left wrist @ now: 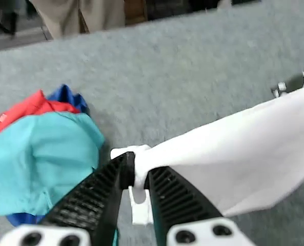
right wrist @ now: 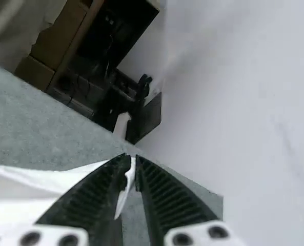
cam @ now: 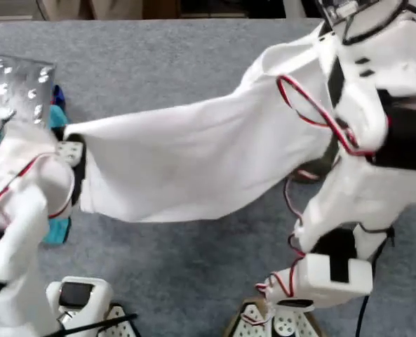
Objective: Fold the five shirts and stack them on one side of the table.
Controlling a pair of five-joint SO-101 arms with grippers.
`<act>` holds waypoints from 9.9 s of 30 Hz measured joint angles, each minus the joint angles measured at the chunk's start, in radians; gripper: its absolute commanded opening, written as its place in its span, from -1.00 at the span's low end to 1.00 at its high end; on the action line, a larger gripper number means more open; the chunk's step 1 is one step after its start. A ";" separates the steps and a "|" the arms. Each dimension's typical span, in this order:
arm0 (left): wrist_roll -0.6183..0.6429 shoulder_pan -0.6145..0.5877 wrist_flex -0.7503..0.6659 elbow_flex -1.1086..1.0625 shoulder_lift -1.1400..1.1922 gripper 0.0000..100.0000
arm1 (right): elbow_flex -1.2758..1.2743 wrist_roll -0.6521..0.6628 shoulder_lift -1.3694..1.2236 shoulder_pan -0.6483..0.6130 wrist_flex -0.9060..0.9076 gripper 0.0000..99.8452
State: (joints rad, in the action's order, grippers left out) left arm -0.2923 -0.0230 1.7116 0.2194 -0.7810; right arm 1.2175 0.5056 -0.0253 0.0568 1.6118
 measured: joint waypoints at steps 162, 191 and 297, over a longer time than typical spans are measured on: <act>-0.006 -0.170 -0.347 0.012 0.985 -0.96 | 0.304 0.186 -0.644 -0.198 0.147 -1.00; -0.261 -0.238 -0.635 -0.914 0.387 -0.96 | -1.349 0.259 0.229 -0.175 -0.160 -1.00; -0.275 -0.143 -0.285 -0.809 0.310 -0.96 | -1.815 0.477 0.535 -0.238 -0.169 -0.99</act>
State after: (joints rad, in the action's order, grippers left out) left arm -0.5669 -0.1657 1.4262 -0.5892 -0.4710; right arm -0.5976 0.9828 0.5102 -0.1811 1.4431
